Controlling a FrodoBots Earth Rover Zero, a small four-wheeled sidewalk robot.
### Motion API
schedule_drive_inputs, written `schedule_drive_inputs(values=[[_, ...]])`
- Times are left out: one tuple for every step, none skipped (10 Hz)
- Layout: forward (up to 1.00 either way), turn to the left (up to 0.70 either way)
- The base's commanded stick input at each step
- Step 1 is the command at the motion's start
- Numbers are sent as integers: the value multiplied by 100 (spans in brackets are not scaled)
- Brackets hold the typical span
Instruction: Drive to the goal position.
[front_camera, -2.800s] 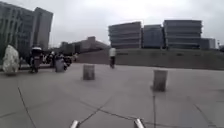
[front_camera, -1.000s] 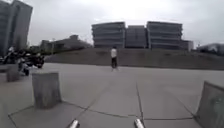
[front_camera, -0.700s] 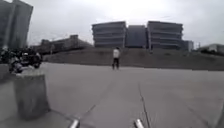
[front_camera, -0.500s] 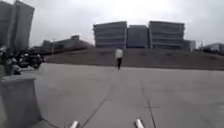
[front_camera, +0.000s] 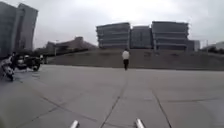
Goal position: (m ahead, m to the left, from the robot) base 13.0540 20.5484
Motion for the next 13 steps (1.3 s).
schedule_drive_inputs(values=[[100,6],[100,6],[100,6],[100,6],[100,6],[100,6],[100,6],[100,6],[100,6],[100,6],[100,6],[100,6],[100,6]])
